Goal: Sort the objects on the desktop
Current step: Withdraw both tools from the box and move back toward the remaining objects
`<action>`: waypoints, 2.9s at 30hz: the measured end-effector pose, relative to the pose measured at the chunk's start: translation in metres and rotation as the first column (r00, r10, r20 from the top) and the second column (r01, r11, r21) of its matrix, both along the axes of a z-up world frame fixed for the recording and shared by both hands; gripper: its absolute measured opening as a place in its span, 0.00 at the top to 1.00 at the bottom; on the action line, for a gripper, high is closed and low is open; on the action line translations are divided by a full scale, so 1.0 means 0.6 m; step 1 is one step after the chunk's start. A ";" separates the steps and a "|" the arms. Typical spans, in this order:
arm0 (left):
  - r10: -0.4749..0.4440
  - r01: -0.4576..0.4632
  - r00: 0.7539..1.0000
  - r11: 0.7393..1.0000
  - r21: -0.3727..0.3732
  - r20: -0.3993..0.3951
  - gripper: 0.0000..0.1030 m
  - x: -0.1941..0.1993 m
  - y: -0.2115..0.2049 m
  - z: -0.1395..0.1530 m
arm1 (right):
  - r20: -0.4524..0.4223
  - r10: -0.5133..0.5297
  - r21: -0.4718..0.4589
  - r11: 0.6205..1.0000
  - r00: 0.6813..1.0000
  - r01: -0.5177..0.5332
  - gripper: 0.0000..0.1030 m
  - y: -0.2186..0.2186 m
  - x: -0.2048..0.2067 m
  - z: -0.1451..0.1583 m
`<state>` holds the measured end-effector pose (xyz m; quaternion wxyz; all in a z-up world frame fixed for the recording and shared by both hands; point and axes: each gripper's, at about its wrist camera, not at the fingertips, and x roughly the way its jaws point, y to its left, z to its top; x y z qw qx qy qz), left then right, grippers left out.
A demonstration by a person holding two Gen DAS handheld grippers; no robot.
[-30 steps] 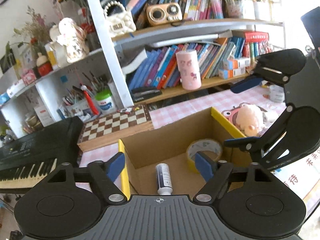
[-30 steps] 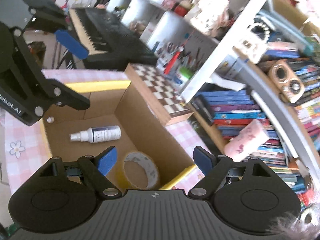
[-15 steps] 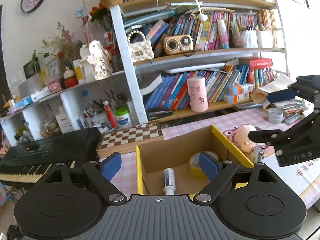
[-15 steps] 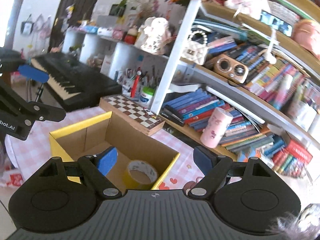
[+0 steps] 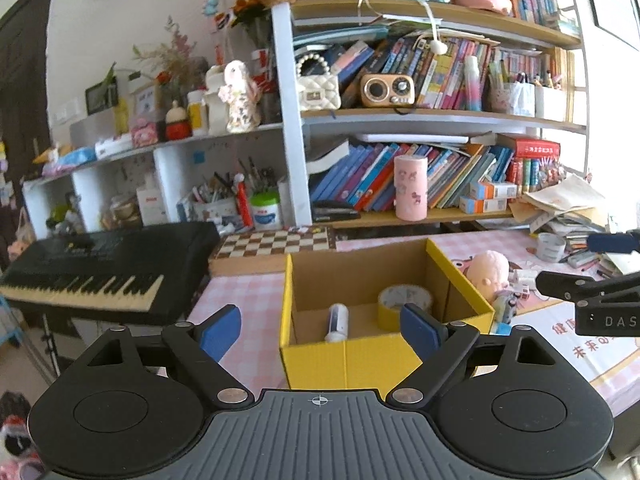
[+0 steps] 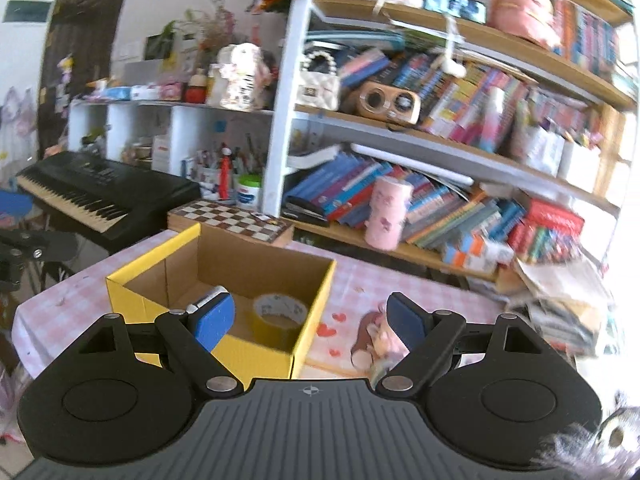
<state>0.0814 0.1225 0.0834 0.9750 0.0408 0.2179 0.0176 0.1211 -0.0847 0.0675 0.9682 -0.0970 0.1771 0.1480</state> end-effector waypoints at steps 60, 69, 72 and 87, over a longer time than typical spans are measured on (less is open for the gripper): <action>-0.096 0.079 0.965 0.994 -0.080 -0.243 0.13 -0.062 -0.053 -0.139 | -0.242 -0.248 -0.086 0.969 0.938 0.233 0.18 -0.017 -0.130 -0.143; -0.164 0.145 0.951 0.985 -0.089 -0.264 0.13 -0.027 -0.094 -0.146 | -0.257 -0.293 -0.105 0.956 0.921 0.275 0.18 -0.047 -0.119 -0.147; -0.189 0.172 0.944 0.981 -0.088 -0.270 0.13 -0.013 -0.113 -0.146 | -0.266 -0.319 -0.102 0.948 0.909 0.302 0.18 -0.065 -0.113 -0.148; -0.330 0.316 0.896 0.944 -0.094 -0.299 0.13 0.040 -0.207 -0.160 | -0.304 -0.387 -0.101 0.922 0.871 0.375 0.18 -0.142 -0.070 -0.157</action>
